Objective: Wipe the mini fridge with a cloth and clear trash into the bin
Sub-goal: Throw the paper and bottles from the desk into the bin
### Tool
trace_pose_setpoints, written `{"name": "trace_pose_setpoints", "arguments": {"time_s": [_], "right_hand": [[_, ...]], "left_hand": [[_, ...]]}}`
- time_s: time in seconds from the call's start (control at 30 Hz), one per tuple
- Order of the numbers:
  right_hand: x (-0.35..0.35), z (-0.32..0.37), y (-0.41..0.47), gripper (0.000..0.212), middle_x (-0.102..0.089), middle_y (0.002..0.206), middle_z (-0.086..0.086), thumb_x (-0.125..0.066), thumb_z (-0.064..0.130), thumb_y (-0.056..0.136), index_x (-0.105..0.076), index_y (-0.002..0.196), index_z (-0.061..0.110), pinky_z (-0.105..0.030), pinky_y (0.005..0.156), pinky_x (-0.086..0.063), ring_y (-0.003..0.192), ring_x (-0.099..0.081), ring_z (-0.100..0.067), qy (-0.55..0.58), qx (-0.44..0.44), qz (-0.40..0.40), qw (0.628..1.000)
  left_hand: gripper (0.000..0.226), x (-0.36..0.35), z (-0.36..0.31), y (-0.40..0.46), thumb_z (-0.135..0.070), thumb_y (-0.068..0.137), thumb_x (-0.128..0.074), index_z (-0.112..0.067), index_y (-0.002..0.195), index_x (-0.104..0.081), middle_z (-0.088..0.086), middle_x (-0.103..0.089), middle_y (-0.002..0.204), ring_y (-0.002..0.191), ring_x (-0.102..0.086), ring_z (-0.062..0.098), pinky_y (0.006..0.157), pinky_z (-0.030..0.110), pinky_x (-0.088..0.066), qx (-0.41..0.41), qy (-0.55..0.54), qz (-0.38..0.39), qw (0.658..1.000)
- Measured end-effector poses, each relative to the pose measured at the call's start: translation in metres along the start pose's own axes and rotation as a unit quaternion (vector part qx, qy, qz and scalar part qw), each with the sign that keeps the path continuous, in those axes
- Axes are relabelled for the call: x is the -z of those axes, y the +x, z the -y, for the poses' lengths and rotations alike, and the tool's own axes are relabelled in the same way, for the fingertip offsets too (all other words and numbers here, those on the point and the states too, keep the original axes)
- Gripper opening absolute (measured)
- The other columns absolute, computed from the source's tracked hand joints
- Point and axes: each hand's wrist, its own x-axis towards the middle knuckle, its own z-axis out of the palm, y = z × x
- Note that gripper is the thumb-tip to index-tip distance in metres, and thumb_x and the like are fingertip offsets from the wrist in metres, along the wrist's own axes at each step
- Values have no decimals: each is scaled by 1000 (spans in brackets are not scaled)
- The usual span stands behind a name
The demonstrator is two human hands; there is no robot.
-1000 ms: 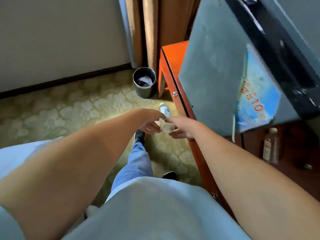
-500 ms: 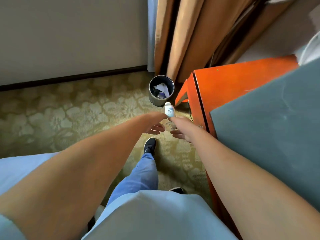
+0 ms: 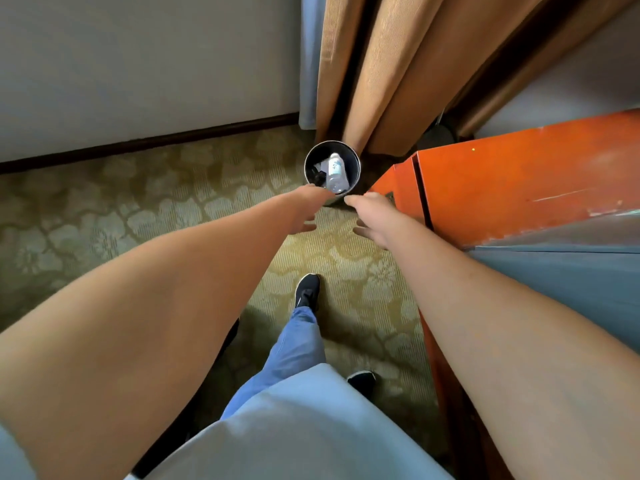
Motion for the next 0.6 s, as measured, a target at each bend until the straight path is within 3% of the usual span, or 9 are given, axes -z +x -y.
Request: {"name": "trace_pose_setpoints", "arguments": {"time_s": [0.13, 0.23, 0.4, 0.6], "right_hand": [[7, -23, -6, 42, -50, 123, 0, -57, 30, 100, -49, 140, 17, -43, 100, -54, 117, -55, -24, 6, -42, 13, 999], [17, -35, -14, 39, -53, 116, 0, -56, 29, 100, -52, 136, 17, -44, 100, -53, 116, -58, -25, 16, -44, 6, 999], [41, -60, -37, 36, -59, 112, -2, -57, 32, 96, -57, 129, 20, -43, 92, -58, 104, -63, -23, 35, -22, -10, 999], [76, -148, -91, 31, -64, 111, -3, -60, 31, 93, -61, 121, 18, -42, 89, -59, 98, -67, -24, 64, 3, -14, 998]], "left_hand": [[53, -10, 10, -2, -36, 99, -61, -23, 148, -44, 0, -45, 148, 124, -53, 24, 104, 42, -52, 6, 20, 6, 1000], [54, -24, 11, -11, -38, 98, -62, -22, 147, -46, 0, -47, 147, 122, -54, 23, 101, 40, -54, -1, 25, 14, 1000], [47, -63, 19, -38, -39, 98, -63, -19, 139, -52, -1, -59, 132, 113, -60, 21, 79, 34, -55, -24, 44, 27, 998], [33, -134, 81, -86, -35, 98, -60, -17, 126, -60, 1, -68, 119, 110, -67, 21, 92, 37, -57, -42, 112, 47, 992]]}}
